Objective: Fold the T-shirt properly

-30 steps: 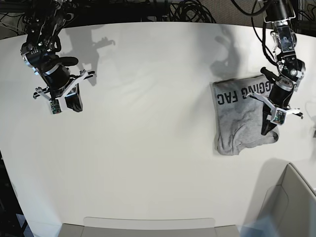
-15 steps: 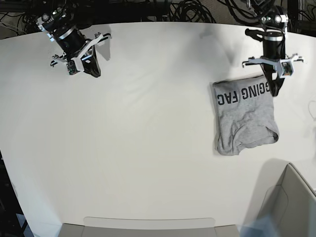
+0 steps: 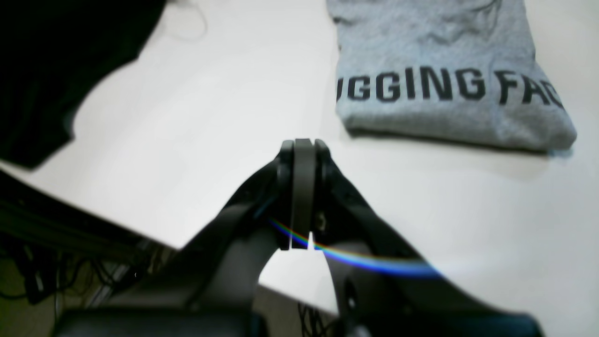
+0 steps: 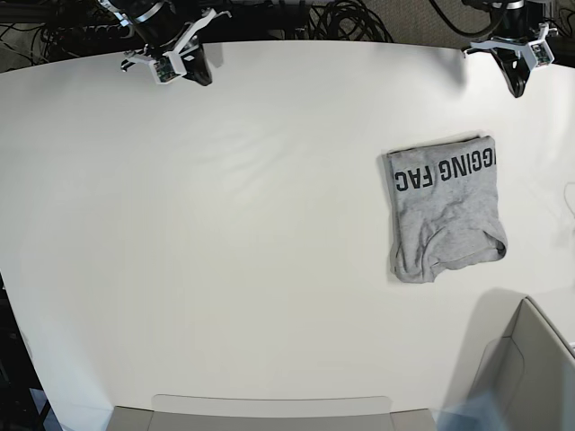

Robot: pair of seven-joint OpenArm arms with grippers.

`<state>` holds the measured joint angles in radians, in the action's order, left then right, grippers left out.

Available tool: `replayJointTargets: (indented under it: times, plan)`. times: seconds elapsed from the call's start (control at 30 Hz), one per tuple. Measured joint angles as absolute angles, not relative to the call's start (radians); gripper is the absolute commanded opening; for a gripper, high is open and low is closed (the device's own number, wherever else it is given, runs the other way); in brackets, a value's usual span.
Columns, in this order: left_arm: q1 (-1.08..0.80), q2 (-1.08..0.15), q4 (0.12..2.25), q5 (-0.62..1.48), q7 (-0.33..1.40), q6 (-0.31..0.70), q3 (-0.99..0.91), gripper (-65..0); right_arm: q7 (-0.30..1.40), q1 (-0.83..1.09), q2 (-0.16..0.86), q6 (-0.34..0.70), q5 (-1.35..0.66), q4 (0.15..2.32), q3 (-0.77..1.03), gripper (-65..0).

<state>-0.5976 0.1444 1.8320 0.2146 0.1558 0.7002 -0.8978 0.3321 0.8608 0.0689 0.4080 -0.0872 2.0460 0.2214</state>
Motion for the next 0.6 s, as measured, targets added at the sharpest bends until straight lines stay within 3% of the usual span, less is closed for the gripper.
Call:
replayJointTargets:
  times: [0.43, 0.6]
  plan:
    - [-0.747, 0.141, 1.585, 0.271, -0.136, 0.697, -0.896, -65.0, 0.334, 1.019, 0.07, 0.4, -0.078, 2.046, 0.226, -65.0]
    - [-0.769, 0.141, 1.428, 0.279, -0.258, 0.696, -0.899, -65.0, 0.313, 1.105, -0.018, 0.397, -0.078, 2.043, 0.228, -65.0]
